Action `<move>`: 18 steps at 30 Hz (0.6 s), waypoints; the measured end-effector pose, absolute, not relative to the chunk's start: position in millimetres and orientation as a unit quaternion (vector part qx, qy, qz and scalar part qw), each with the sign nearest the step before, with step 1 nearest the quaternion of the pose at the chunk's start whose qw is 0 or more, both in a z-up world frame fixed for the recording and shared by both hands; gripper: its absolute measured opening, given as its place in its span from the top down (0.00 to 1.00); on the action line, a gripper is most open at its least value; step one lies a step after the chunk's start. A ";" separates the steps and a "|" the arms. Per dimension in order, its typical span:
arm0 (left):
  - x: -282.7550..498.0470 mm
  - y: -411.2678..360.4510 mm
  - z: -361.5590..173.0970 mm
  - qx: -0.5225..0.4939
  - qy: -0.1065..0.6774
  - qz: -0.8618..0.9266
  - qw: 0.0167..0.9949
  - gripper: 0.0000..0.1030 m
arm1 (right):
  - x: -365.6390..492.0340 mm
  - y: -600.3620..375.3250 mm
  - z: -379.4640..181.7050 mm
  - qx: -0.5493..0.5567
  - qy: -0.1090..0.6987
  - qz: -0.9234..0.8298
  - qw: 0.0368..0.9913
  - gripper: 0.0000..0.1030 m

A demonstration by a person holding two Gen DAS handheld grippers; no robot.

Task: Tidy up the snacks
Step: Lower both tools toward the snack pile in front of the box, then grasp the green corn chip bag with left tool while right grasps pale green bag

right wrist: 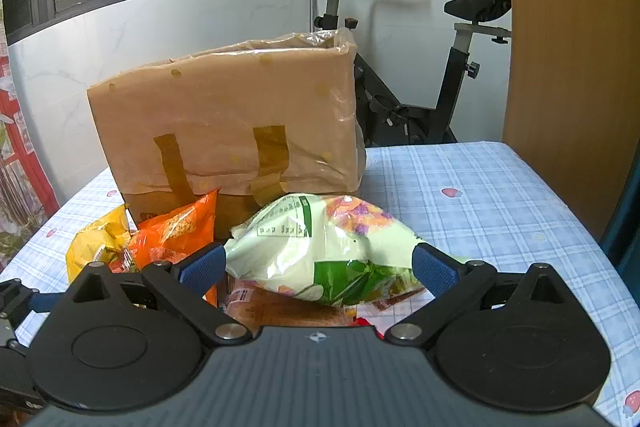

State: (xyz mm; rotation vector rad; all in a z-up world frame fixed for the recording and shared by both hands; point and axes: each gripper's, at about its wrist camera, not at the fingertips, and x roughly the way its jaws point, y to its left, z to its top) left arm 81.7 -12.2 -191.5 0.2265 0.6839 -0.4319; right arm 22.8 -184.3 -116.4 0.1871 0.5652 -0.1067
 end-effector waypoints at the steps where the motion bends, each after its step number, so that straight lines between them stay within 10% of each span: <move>1: 83.3 -11.9 -193.1 0.106 0.336 -0.214 0.911 0.01 | 23.6 -184.7 -115.9 0.094 0.277 -0.050 0.955 0.02; 7: 88.9 1.8 -185.7 0.057 0.340 -0.212 0.914 0.22 | 30.3 -183.6 -116.1 0.096 0.280 -0.037 0.954 0.02; 18: 83.8 17.4 -162.2 0.002 0.319 -0.183 0.930 0.23 | 35.0 -162.8 -120.9 0.029 0.276 -0.039 0.960 0.00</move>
